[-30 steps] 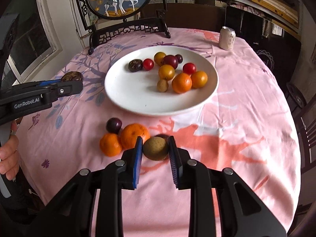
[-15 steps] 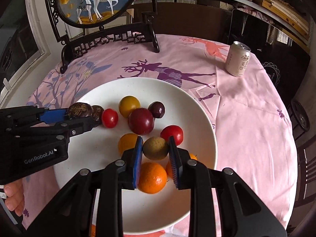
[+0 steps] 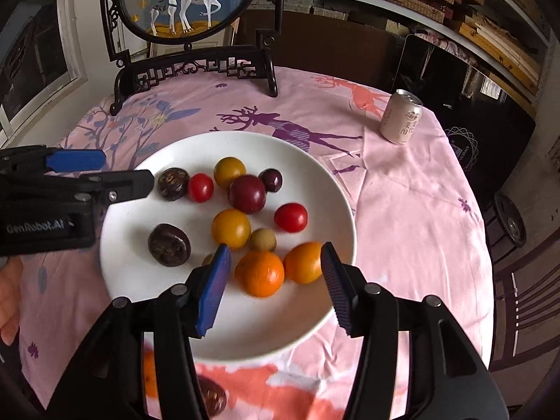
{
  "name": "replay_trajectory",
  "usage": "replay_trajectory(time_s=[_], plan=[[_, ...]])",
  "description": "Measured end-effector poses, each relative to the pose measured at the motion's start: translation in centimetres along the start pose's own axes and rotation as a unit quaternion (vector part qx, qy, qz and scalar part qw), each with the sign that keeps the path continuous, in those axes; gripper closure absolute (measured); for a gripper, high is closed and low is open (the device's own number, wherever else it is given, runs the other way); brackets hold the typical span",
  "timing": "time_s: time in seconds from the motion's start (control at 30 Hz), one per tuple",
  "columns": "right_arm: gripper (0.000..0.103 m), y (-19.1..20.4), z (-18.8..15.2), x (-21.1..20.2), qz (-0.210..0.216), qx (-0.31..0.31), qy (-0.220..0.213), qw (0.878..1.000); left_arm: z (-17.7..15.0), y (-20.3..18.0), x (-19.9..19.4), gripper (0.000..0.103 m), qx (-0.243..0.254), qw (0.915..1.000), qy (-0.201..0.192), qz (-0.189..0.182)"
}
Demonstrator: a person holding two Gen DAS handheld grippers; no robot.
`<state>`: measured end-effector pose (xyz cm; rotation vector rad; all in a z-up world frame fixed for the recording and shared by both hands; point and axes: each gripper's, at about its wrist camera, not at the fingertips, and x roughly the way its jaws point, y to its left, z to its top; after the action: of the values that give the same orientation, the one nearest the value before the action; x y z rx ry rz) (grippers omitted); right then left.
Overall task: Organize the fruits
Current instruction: 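Carry both fruits over the plate and open both tools, then grasp a mangosteen with the right tool while the left tool grasps a mandarin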
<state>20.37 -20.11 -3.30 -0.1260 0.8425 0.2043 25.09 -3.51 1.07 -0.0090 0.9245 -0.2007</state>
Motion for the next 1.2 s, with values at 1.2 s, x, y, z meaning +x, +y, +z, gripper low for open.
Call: replay_trajectory(time_s=[1.2], plan=[[0.063,5.1,-11.7,0.3,0.027,0.023,0.033,0.999,-17.0,-0.4,-4.7,0.009,0.02,0.9995,0.019,0.014]])
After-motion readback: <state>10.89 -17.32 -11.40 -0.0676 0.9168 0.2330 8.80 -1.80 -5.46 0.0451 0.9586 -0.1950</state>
